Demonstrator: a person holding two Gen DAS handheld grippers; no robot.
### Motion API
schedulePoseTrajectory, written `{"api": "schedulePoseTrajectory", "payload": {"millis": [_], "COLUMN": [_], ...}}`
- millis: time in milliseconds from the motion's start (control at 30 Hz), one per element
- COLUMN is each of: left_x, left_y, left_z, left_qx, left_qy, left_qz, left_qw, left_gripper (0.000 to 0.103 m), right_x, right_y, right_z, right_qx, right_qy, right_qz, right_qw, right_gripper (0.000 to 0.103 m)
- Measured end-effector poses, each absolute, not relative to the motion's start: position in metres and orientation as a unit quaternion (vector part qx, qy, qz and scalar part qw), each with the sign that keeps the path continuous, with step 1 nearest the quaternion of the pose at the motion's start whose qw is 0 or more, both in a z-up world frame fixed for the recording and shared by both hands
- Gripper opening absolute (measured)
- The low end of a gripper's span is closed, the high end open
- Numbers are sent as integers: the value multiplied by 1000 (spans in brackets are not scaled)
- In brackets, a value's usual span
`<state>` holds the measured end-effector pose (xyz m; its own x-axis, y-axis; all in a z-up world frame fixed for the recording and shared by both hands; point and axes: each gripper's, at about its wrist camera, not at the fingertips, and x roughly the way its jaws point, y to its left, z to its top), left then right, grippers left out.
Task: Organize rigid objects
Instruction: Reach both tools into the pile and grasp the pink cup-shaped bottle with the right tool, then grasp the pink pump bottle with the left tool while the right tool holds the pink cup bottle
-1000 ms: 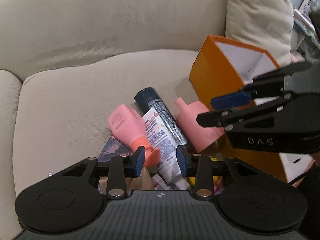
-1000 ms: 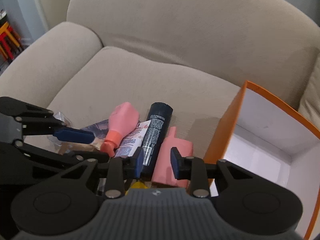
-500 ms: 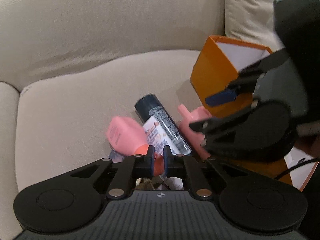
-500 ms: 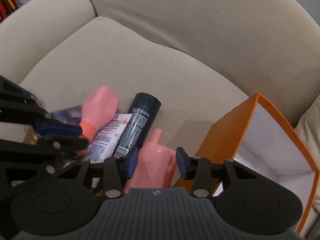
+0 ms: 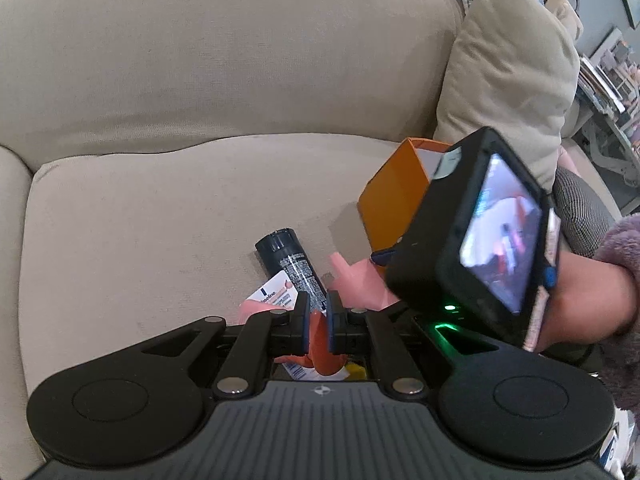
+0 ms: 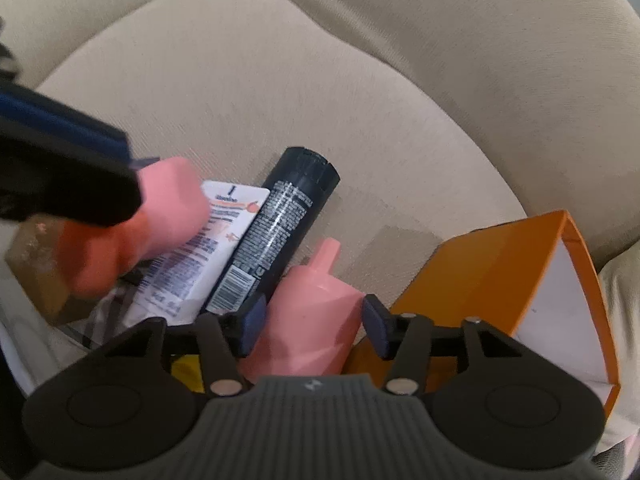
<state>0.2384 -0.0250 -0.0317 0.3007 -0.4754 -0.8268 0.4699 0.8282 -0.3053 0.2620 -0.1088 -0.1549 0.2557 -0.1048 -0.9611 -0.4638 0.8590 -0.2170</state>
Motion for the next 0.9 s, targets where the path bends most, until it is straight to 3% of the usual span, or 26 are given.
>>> {"api": "schedulePoseTrajectory", "payload": {"millis": [200, 600, 633, 667, 800, 900], "left_x": [245, 248, 247, 247, 245, 248], "left_y": [-19, -10, -9, -9, -9, -4], "left_z": [-33, -37, -38, -38, -38, -39], "left_qx": [-30, -65, -68, -71, -72, -76], "left_qy": [516, 520, 520, 521, 519, 518], "left_qz": [-283, -274, -273, -273, -269, -259], "left_qw": [808, 806, 806, 806, 808, 812], "left_gripper": [8, 8, 7, 7, 7, 7], "right_x": [275, 259, 255, 254, 253, 257], "right_y": [-117, -135, -135, -136, -139, -140], "right_z": [-156, -116, -109, -104, -102, -108], "right_qx": [-224, -171, -169, -166, -148, -133], "right_qy": [607, 571, 566, 562, 564, 569], "right_qz": [143, 182, 184, 183, 181, 173], "right_qw": [749, 782, 785, 789, 792, 793], "right_gripper": [60, 48, 30, 5, 0, 6]}}
